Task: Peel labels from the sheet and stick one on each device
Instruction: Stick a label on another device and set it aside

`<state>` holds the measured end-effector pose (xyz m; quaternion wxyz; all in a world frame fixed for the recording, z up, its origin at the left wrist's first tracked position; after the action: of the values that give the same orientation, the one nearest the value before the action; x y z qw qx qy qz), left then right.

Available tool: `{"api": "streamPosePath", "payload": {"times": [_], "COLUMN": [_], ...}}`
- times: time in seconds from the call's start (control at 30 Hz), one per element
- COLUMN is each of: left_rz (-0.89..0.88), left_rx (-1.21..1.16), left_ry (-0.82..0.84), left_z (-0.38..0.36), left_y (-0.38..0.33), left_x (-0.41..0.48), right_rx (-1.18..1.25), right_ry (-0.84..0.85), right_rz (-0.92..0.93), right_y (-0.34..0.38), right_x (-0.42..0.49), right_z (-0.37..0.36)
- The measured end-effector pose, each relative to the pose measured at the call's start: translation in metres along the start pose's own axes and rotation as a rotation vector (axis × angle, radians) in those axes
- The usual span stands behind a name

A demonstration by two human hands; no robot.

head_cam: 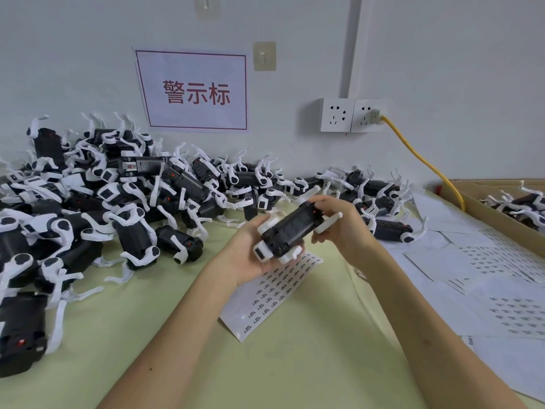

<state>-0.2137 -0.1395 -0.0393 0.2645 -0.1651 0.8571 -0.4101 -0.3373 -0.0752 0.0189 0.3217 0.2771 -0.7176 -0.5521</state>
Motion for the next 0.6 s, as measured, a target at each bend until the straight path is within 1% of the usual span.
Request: {"api": "streamPosePath", "payload": {"times": [0.1,0.17,0.2,0.23,0.33,0.37,0.4,0.43,0.53,0.57,0.6], "left_rz": [-0.225,-0.293,-0.306,-0.308,-0.301,-0.298,-0.297,-0.297,-0.298,-0.301,-0.304], "left_rx": [-0.093,-0.177,-0.203,-0.216,-0.216,-0.216,-0.215,-0.208,-0.175,-0.170,-0.168], "left_ry": [-0.272,-0.384,-0.419,-0.436,-0.432,-0.429,-0.426,-0.424,-0.432,-0.432,-0.432], "left_z": [0.037,0.055,0.061,0.063,0.060,0.058,0.057,0.055,0.053,0.053,0.053], "left_y": [-0.026,-0.037,-0.040,-0.041,-0.039,-0.037,-0.036,-0.035,-0.035,-0.035,-0.036], "left_x": [0.006,0.004,0.003,0.003,0.003,0.004,0.004,0.003,0.002,0.001,0.000], "right_rx": [0.105,0.188,0.285,0.430,1.020,1.130,1.150,1.080,0.680,0.591,0.533], "right_ry": [-0.149,-0.229,-0.277,-0.333,-0.538,-0.622,-0.697,-0.772,-1.060,-1.126,-1.151], "right_rz": [-0.103,-0.148,-0.134,-0.100,0.022,0.043,0.044,0.020,-0.083,-0.090,-0.078], "right_y": [-0.004,-0.002,0.004,0.012,0.026,0.021,0.014,0.006,-0.017,-0.017,-0.014], "right_x": [0.003,0.005,0.007,0.008,0.000,-0.004,-0.008,-0.012,-0.021,-0.024,-0.024], "right_z": [0.023,0.037,0.047,0.060,0.126,0.149,0.166,0.176,0.191,0.191,0.189]}}
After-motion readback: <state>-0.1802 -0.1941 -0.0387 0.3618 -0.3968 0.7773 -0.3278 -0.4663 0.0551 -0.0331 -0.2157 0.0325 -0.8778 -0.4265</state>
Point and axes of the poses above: each hand's wrist, its own x-axis towards the middle knuckle, its own z-axis out of the back of the hand, y = z × x, the point moved 10 cm from there along x, towards the middle knuckle, and after that the axes turned 11 degrees about -y, right-handed, at the moved point
